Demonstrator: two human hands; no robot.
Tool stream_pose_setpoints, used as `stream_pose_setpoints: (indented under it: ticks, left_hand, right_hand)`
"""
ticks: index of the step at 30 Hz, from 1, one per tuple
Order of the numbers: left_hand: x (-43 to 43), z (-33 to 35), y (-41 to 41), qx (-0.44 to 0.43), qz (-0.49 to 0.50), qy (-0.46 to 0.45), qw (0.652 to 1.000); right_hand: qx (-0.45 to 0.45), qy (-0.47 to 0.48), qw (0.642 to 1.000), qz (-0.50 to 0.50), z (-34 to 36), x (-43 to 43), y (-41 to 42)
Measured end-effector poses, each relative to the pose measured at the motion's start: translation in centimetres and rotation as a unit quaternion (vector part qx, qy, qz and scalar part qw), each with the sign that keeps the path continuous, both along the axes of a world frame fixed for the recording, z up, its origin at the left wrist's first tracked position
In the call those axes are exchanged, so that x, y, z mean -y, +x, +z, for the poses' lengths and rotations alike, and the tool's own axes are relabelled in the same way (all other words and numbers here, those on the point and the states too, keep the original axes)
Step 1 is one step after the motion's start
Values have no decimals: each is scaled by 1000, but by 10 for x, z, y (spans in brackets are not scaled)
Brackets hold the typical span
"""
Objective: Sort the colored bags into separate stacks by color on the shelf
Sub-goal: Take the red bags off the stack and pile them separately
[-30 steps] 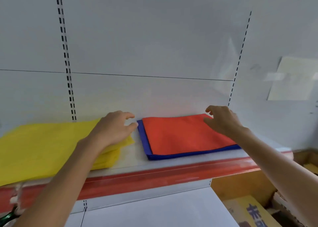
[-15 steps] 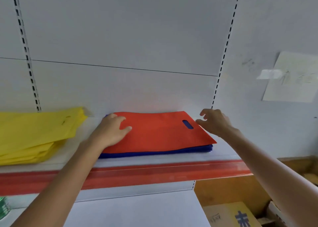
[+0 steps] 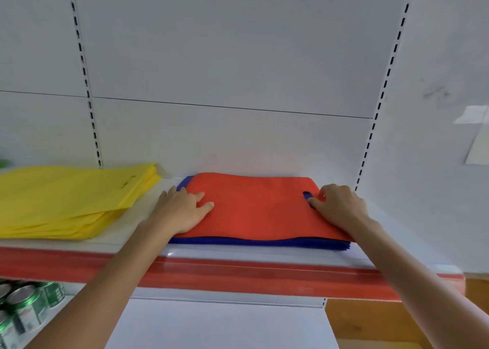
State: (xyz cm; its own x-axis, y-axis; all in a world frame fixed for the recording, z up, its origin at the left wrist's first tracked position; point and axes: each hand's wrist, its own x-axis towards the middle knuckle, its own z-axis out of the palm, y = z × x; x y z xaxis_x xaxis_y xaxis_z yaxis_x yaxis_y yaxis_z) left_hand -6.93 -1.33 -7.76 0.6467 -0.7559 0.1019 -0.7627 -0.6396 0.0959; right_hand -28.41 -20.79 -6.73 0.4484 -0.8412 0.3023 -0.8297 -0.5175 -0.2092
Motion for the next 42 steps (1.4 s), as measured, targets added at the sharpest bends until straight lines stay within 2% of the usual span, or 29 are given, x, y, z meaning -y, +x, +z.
stream_pose_setpoints:
  ticks: [4,10,15,18,25,33,36,42]
  left_hand:
    - [-2,-1,-2,11,-16,-25,999]
    - [-2,2,2,95,-40,-70,992]
    - [-4,1,-5,60,-59,-99,992]
    - [-4,0,-6,45,-62,-146,986]
    - [-6,1,-2,6,-26,-216,976]
    - [-7,1,-5,-42,-17,-275,960]
    - [-8,6,-2,-34,-10,-258,965]
    - [-23,27,5,22,-67,-185,980]
  right_hand:
    - [12,-12,1000,2,-2,-1,-1]
    - [-11,-26,1000,9,8,-8,2]
    - [-91,-110,990,15,9,-16,1]
    - [-103,-142,984,26,11,-19,-1]
    - [-64,-143,987,26,16,-17,-3]
    - [20,-93,994,48,17,-13,-5]
    - [49,-69,996,35,22,-13,-5]
    - [65,-73,995,35,46,-17,-1]
